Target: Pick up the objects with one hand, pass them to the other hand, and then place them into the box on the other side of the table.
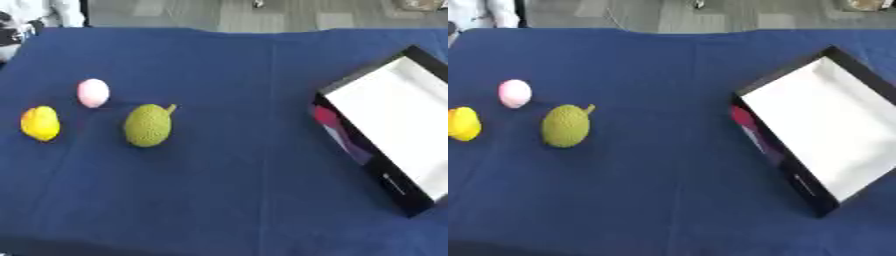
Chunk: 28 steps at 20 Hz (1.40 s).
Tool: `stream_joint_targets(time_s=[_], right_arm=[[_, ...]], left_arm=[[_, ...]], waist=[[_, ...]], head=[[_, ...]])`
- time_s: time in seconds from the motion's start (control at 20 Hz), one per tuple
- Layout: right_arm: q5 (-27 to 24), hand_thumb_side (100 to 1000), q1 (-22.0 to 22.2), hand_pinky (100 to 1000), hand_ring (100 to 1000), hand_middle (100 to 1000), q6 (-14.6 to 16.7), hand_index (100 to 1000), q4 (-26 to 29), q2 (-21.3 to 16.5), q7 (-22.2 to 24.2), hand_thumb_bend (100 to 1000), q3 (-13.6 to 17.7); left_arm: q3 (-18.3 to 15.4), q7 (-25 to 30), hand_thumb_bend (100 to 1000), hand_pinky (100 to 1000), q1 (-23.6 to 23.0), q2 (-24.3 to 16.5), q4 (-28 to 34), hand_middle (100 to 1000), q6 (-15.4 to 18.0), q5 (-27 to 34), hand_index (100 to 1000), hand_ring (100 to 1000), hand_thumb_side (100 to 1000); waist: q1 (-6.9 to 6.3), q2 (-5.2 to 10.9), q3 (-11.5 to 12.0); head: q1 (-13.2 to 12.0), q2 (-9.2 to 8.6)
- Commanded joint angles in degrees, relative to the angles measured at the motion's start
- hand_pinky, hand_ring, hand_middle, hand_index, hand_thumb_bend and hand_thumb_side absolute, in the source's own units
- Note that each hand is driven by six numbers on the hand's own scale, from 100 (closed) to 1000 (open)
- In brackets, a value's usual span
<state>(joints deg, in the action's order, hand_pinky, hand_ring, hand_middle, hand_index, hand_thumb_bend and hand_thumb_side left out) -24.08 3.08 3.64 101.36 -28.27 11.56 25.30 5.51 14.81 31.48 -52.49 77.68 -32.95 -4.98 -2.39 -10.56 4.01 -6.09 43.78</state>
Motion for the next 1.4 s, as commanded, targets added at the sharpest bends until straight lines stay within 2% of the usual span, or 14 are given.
stream_joint_targets(time_s=[0.05, 0.25, 0.5, 0.65, 1.0, 1.05, 1.2, 1.3, 1.4], right_arm=[[0.35, 618, -0.03, 1000, 1000, 1000, 0.41, 1000, 0.74, -2.18, 0.03, 100, 0.50], [0.60, 618, 0.11, 1000, 1000, 1000, 0.54, 1000, 0.76, -2.06, -0.11, 100, 0.61], [1.24, 620, 0.37, 1000, 1000, 1000, 0.77, 1000, 0.77, -1.81, -0.15, 100, 0.59], [1.59, 621, 0.45, 1000, 1000, 1000, 0.87, 1000, 0.74, -1.68, -0.17, 100, 0.57], [1.82, 621, 0.52, 1000, 1000, 1000, 0.95, 1000, 0.72, -1.60, -0.18, 100, 0.54], [1.85, 622, 0.39, 1000, 1000, 1000, 0.95, 1000, 0.76, -1.70, -0.09, 100, 0.41], [1.85, 621, -0.12, 1000, 1000, 1000, 0.80, 1000, 0.69, -1.97, 0.49, 100, -0.23], [1.67, 621, -0.26, 1000, 1000, 1000, 0.72, 1000, 0.60, -2.01, 0.57, 100, -0.23], [1.54, 621, -0.31, 1000, 1000, 1000, 0.66, 1000, 0.57, -2.05, 0.66, 100, -0.25]], left_arm=[[-0.67, 4.10, 508, 872, 0.44, -3.80, -0.98, 822, 0.09, -2.14, 913, 927, 546], [-1.06, 9.25, 567, 877, 0.81, -4.51, -2.94, 829, 0.96, -4.86, 909, 927, 539], [-1.19, 15.61, 657, 882, 1.03, -5.14, -4.72, 835, 2.69, -6.95, 899, 925, 544], [-1.11, 19.55, 717, 883, 1.31, -5.54, -6.27, 837, 3.15, -9.72, 887, 888, 526], [-1.81, 23.54, 717, 883, 2.13, -5.30, -7.83, 837, 4.17, -13.76, 887, 888, 526], [-1.56, 23.82, 852, 886, 1.86, -5.56, -8.14, 851, 4.04, -14.04, 878, 878, 489], [1.84, 26.01, 904, 886, 1.03, -6.09, -11.34, 856, 3.11, -16.24, 873, 877, 478], [4.63, 27.86, 912, 886, 1.84, -5.64, -12.98, 856, 3.51, -18.09, 869, 877, 470], [5.98, 29.85, 919, 885, 2.46, -5.03, -13.73, 855, 4.17, -20.08, 864, 876, 466]], waist=[[-0.69, 0.94, 0.14], [-0.67, 0.75, 0.33], [-0.60, 0.40, 0.65], [-0.58, 0.27, 0.69], [-0.56, 0.24, 0.75], [-0.64, 0.14, 0.60], [-0.83, 0.25, -0.25], [-0.86, 0.33, -0.40], [-0.88, 0.38, -0.43]], head=[[-1.33, 0.33], [-1.80, 0.34], [-0.94, 0.34], [-0.37, 0.34], [0.06, 0.34], [0.38, 0.34], [0.21, 0.34], [0.22, 0.34], [0.30, 0.34]])
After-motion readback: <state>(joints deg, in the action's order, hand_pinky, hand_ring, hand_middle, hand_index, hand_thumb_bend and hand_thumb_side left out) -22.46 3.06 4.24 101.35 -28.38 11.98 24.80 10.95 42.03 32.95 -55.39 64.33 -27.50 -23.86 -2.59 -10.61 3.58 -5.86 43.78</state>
